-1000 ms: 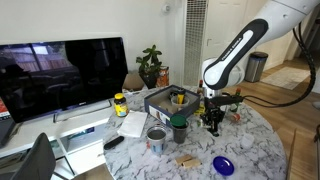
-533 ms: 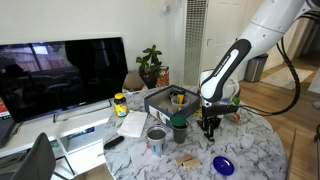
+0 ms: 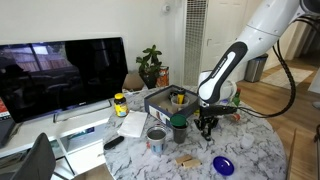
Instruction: Put the toy car on the table then put the blue lid on the green one
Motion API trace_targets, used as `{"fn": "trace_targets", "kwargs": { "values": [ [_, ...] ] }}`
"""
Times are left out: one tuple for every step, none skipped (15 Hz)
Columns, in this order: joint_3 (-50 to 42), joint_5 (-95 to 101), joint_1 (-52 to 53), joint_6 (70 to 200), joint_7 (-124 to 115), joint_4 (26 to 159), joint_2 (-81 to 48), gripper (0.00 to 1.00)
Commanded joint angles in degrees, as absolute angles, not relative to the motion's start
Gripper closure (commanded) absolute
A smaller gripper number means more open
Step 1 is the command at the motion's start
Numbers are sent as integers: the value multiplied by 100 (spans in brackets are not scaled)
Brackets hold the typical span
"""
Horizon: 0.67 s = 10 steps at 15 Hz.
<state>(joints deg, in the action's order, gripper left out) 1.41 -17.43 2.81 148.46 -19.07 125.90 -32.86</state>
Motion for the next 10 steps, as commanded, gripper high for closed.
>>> {"fn": "trace_targets", "kwargs": {
  "values": [
    [450,-2014,74,14824,-1517,12702,-3200,28],
    [513,-2020,57,14782,-1407,12747,-3156,21],
    [594,-2011,30,14736,-1227,12802,-3118,12],
    [664,-1946,29,14667,-1020,12864,-3104,6],
    [720,-1881,39,14592,-836,12897,-3097,0],
    [767,-1804,73,14506,-651,12942,-3117,0],
    [794,-1732,114,14401,-496,12963,-3127,0],
    [816,-1642,170,14318,-353,12993,-3150,0],
    [828,-1574,203,14249,-231,13021,-3176,0],
    [824,-1475,253,14159,-141,13032,-3175,0]
  ]
}}
